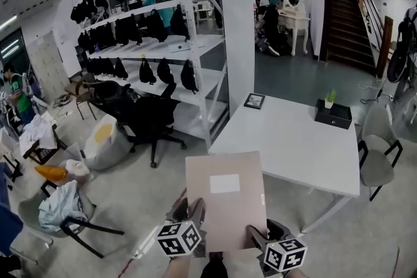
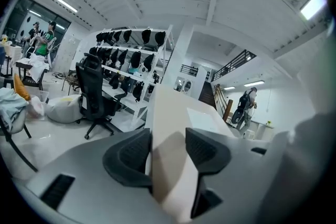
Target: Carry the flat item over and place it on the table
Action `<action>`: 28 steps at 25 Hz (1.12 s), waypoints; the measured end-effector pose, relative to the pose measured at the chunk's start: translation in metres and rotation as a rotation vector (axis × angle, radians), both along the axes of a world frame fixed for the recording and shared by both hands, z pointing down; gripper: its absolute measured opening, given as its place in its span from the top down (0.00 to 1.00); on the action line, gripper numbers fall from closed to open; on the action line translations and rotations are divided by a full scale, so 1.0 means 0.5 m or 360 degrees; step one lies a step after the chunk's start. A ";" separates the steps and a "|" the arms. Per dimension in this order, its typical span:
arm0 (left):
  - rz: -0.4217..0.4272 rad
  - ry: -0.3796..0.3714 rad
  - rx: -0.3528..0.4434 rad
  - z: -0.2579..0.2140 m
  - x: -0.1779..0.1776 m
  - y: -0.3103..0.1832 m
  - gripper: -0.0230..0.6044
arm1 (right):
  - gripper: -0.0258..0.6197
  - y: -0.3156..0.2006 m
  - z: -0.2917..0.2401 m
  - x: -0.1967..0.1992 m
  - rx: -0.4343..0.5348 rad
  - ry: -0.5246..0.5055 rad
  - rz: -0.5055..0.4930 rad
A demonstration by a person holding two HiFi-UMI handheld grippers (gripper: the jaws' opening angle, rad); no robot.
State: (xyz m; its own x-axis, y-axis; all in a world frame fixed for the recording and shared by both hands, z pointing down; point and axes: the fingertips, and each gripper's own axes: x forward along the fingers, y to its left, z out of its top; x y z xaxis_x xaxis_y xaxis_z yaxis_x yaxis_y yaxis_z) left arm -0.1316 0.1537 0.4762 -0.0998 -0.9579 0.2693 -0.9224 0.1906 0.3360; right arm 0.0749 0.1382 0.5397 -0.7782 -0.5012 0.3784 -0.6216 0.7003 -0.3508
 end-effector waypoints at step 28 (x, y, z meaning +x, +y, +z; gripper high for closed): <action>0.0405 0.0052 -0.0041 0.019 -0.264 -0.578 0.63 | 0.58 -0.469 0.006 -0.266 -0.0051 0.0069 0.0400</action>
